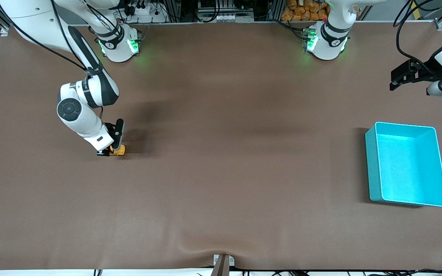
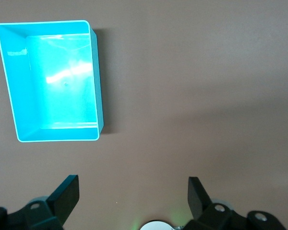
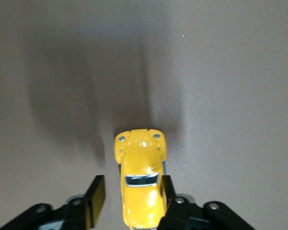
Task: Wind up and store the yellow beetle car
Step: 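Close the right gripper on the yellow car's body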
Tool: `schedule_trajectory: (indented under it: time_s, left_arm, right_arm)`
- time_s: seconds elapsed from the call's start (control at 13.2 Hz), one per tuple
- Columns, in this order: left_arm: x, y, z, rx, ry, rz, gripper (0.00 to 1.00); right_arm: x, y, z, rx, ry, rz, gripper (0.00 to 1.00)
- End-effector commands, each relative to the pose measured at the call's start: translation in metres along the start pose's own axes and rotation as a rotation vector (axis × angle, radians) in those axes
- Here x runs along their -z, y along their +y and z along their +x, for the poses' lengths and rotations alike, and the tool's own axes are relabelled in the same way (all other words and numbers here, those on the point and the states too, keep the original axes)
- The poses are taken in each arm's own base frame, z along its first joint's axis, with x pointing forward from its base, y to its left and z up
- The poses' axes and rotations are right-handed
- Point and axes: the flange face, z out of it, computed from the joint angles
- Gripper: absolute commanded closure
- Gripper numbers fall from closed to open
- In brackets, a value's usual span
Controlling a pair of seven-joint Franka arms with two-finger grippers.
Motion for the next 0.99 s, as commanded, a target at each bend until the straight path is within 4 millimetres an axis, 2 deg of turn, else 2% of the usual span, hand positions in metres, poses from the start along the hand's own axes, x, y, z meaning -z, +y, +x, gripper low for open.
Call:
schedule_trajectory:
  time_s: [0.0, 0.3, 0.38, 0.53, 0.61, 0.91]
  left_arm:
    - [0.006, 0.005, -0.004, -0.004, 0.008, -0.01, 0.0]
    - [0.006, 0.007, -0.004, -0.008, 0.008, -0.01, 0.0]
    - [0.006, 0.007, -0.004, -0.008, 0.008, -0.01, 0.0]
    - [0.006, 0.006, -0.004, -0.007, 0.008, -0.008, 0.0]
    - [0.006, 0.005, -0.004, -0.005, 0.008, -0.009, 0.0]
    - [0.006, 0.005, -0.004, -0.005, 0.008, -0.009, 0.0]
  right_arm:
    - [-0.01, 0.002, 0.002, 0.023, -0.01, 0.002, 0.54]
    - [-0.007, 0.007, -0.004, 0.014, -0.015, -0.006, 0.56]
    - [-0.008, 0.008, -0.006, 0.012, -0.016, -0.006, 0.57]
    - [-0.009, 0.009, -0.008, 0.007, -0.018, -0.004, 0.71]
    - [-0.01, 0.009, -0.01, 0.007, -0.02, -0.005, 0.74]
    - [-0.018, 0.01, -0.024, -0.014, -0.029, -0.003, 0.76]
